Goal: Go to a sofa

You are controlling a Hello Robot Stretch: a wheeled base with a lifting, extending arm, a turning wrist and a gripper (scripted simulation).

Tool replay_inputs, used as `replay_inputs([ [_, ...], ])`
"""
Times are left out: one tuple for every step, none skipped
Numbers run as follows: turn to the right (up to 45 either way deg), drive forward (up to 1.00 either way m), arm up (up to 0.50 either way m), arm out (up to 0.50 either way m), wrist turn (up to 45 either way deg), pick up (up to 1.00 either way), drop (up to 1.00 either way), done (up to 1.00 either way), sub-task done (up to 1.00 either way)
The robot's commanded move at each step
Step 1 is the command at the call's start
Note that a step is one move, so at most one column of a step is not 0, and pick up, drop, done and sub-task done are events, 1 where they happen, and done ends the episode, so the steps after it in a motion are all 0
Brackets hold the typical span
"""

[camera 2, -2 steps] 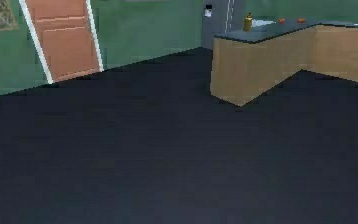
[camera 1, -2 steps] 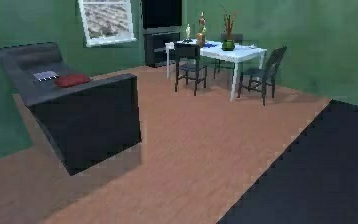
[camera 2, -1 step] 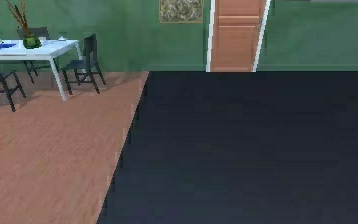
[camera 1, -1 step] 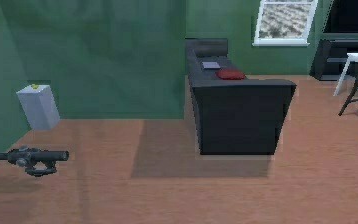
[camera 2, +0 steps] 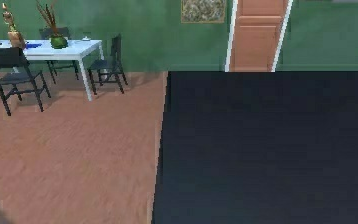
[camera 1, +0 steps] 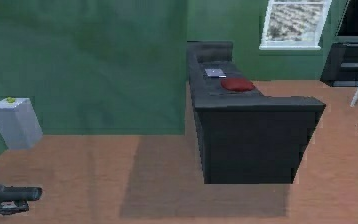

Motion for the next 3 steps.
replay_inputs([
  [-6.0,0.00,0.00,0.00,0.0,0.00,0.00,0.00,0.00],
  [0.0,0.45,0.00,0.00,0.0,0.00,0.00,0.00,0.00],
  [18.0,0.00,0.00,0.00,0.0,0.00,0.00,0.00,0.00],
])
